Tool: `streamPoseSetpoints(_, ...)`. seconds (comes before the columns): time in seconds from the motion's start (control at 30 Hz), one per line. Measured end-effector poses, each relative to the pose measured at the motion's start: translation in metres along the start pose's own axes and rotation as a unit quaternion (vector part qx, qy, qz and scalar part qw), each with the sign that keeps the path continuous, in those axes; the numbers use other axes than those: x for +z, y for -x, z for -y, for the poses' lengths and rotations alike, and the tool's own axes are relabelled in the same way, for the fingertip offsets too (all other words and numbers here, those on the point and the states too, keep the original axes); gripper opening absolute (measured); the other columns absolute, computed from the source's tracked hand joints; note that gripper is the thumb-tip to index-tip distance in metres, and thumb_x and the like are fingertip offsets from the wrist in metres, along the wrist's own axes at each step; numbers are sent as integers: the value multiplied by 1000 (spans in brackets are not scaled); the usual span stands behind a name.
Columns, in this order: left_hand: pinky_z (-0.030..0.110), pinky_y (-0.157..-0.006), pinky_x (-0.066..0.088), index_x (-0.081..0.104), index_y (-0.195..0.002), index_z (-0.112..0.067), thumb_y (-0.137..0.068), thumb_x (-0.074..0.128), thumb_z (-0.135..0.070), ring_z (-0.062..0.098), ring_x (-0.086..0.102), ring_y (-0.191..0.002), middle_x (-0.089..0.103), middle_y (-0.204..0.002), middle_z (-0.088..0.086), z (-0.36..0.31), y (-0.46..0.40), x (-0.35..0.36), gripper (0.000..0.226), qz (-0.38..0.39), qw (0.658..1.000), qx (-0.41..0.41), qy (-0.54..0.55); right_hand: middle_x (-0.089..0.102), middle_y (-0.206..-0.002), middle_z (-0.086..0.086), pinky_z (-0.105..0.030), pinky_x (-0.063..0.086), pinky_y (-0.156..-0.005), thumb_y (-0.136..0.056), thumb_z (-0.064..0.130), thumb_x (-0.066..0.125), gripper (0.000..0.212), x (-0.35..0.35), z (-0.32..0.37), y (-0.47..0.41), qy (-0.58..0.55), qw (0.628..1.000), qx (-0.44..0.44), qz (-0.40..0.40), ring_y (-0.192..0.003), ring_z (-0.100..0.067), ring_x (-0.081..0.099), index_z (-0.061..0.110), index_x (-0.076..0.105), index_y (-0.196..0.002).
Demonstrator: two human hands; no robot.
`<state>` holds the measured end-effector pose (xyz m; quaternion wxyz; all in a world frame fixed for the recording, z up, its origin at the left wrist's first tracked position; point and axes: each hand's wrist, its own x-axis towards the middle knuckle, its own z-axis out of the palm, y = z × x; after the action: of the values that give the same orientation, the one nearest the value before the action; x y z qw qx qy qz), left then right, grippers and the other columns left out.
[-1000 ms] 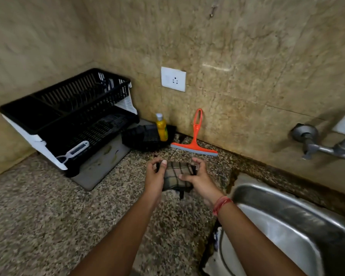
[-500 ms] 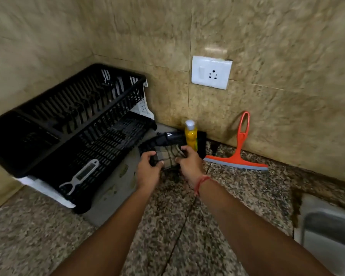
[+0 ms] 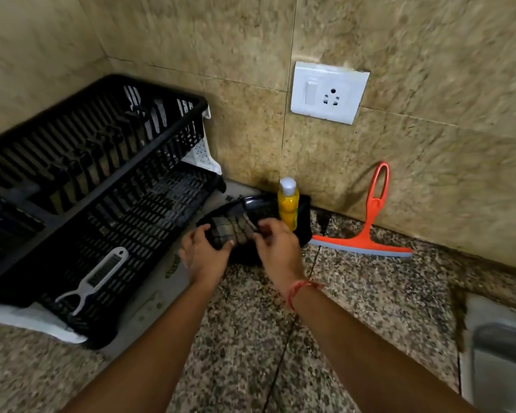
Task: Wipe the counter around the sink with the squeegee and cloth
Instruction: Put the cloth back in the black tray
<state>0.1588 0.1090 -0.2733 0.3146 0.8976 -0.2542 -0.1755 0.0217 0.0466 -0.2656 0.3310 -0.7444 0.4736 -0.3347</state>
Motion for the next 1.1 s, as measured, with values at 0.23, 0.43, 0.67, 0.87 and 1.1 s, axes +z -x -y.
streamPoseSetpoints(0.23,42,-107,42,41,-145,-19,-79,81,-21,32,47,-132,46,-147,10,-3,-7,11,77,60,981,-80,164,52,-116,-15,-41,46,-80,-80,32,77,48,-115,-62,0,51,938,174,-295,-102,-36,56,7,51,-112)
streamPoseSetpoints(0.43,43,-103,46,43,-142,-19,-78,80,-9,33,52,-125,54,-140,11,4,-9,15,74,57,978,-102,171,67,-111,-17,-41,45,-93,-81,38,75,45,-143,-96,-34,101,950,237,-178,-111,-39,57,10,62,-113)
streamPoseSetpoints(0.67,50,-99,51,51,-134,-24,-67,86,-14,33,58,-117,60,-134,9,24,-28,24,76,76,972,-125,185,65,-88,-17,-39,46,-74,-96,20,51,16,-146,-92,-37,7,973,169,-156,-83,-33,59,9,58,-106)
streamPoseSetpoints(0.87,49,-95,54,52,-129,-32,-54,87,-20,28,63,-111,64,-128,4,51,-55,45,85,95,962,-142,213,51,-66,3,-32,39,-60,-99,32,53,20,-146,-72,-25,-73,969,153,-182,-59,-14,48,13,56,-94)
streamPoseSetpoints(1.1,46,-100,51,48,-139,-21,-69,87,-13,30,57,-121,57,-138,9,15,-23,44,80,120,975,-85,166,59,-79,0,-43,48,-72,-100,44,47,28,-118,-58,20,-90,974,181,-98,-76,-25,59,19,56,-108)
